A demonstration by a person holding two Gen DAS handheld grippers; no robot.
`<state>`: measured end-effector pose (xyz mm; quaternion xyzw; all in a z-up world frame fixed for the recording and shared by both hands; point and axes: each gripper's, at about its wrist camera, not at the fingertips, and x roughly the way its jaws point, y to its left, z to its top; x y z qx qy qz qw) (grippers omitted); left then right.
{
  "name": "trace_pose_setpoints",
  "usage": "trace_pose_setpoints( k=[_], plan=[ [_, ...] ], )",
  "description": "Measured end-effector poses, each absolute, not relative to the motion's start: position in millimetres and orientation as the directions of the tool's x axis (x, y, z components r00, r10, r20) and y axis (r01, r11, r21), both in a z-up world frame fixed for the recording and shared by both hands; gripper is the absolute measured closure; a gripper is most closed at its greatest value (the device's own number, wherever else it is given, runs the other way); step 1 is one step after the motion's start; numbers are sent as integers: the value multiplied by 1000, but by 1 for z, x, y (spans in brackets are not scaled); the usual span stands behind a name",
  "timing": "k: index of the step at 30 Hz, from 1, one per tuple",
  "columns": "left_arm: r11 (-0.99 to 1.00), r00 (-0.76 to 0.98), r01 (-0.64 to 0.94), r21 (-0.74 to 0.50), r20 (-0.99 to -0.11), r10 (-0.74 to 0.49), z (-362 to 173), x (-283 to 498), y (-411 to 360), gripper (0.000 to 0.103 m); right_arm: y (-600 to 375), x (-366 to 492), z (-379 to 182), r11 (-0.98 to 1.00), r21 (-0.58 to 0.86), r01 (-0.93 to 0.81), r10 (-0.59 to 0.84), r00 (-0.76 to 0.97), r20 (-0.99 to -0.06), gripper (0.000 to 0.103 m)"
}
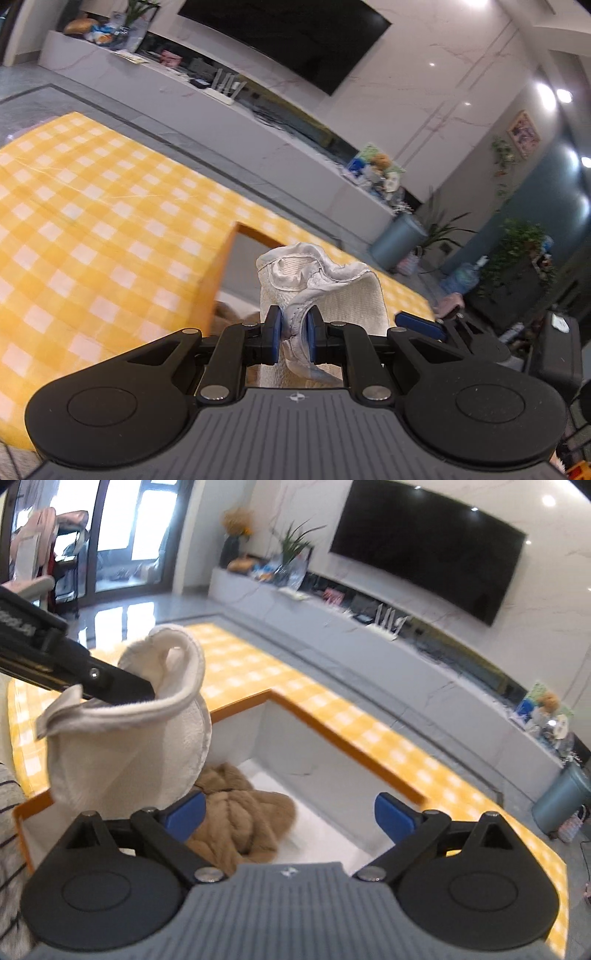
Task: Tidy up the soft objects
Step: 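Open both tools to drop the teddy bear and towel into the box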
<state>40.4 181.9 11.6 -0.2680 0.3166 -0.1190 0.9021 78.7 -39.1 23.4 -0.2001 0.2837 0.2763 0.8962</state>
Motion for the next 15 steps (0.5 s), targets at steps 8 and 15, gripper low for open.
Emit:
trace_pose_setpoints(
  k=[8, 15],
  plan=[
    [772, 724, 146, -619, -465, -510, 10, 59, 144, 87, -99, 51, 31, 838, -169, -519, 350, 749, -563, 6],
    [783, 687, 177, -596, -496, -532, -3, 85, 102, 87, -139, 52, 20, 909, -71, -410, 295, 757, -583, 6]
  ],
)
